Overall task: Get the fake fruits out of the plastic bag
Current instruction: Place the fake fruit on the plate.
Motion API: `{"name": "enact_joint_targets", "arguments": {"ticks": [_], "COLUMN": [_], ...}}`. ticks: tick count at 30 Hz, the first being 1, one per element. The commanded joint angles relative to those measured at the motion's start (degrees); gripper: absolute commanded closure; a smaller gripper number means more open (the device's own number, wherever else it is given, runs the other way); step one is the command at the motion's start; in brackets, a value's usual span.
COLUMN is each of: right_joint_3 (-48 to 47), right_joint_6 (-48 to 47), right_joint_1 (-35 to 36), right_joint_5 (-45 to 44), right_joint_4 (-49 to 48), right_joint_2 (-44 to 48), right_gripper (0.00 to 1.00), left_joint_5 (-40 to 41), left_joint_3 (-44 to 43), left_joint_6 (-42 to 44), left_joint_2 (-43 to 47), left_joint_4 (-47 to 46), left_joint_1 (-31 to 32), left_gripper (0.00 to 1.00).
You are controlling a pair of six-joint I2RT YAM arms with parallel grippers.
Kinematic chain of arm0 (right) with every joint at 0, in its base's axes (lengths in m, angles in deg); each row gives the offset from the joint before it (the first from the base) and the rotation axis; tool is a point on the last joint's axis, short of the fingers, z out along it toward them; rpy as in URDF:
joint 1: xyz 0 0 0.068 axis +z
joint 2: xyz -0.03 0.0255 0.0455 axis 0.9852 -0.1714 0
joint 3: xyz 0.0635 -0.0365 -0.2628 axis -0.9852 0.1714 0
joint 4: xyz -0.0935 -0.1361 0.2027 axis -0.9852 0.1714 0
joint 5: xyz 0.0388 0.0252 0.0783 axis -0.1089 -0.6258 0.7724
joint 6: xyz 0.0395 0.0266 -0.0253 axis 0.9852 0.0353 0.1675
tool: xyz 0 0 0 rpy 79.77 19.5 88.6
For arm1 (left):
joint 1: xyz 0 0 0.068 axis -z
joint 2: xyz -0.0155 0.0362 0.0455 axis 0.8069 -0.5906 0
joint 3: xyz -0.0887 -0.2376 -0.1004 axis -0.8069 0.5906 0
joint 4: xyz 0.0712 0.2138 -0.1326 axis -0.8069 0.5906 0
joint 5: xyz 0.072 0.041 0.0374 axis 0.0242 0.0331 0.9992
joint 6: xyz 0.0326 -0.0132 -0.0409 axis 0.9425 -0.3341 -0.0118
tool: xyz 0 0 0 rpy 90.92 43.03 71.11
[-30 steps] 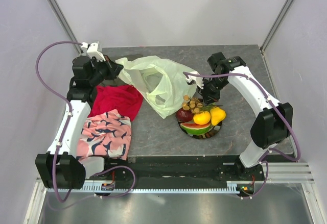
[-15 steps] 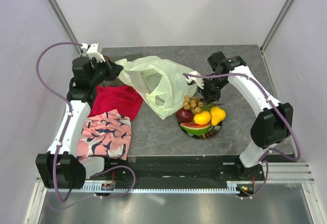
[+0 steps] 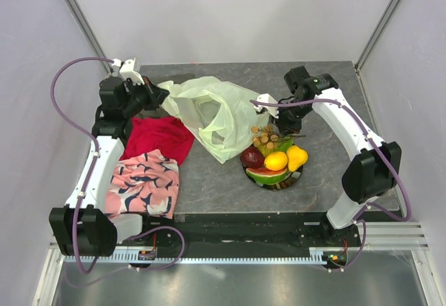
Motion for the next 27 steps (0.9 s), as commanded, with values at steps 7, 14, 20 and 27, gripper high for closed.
{"name": "enact_joint_targets", "arguments": {"ticks": [7,14,20,27], "right_joint_3": [3.8,6.4,6.9,4.3], "right_joint_6": [-2.4,-3.4,-3.4,-2.2], "right_joint_1": [-0.1,0.0,0.0,0.0], "right_joint_5": [-0.3,-1.5,-2.1,-2.6], "right_joint_4": [-5.1,-5.2,-4.4,-3.7], "right_joint_2": [2.4,3.5,3.9,3.9], "right_gripper": [0.97,0.76,0.55,0.49], "left_joint_5": [-1.2,-1.4,-1.8,-1.9], "left_joint_3": [-0.5,-0.6,-0.9,-1.1], "left_joint_6": [-1.6,-1.8,-2.0,-2.2], "left_joint_2": [-0.1,-0.5,-1.2,-1.5], "left_joint_4": [-2.0,-2.3,-2.5,-2.7], "left_joint_1": [-0.3,-0.3,-0.3,-0.3], "left_gripper": [0.98,0.98,0.98,0.98]}}
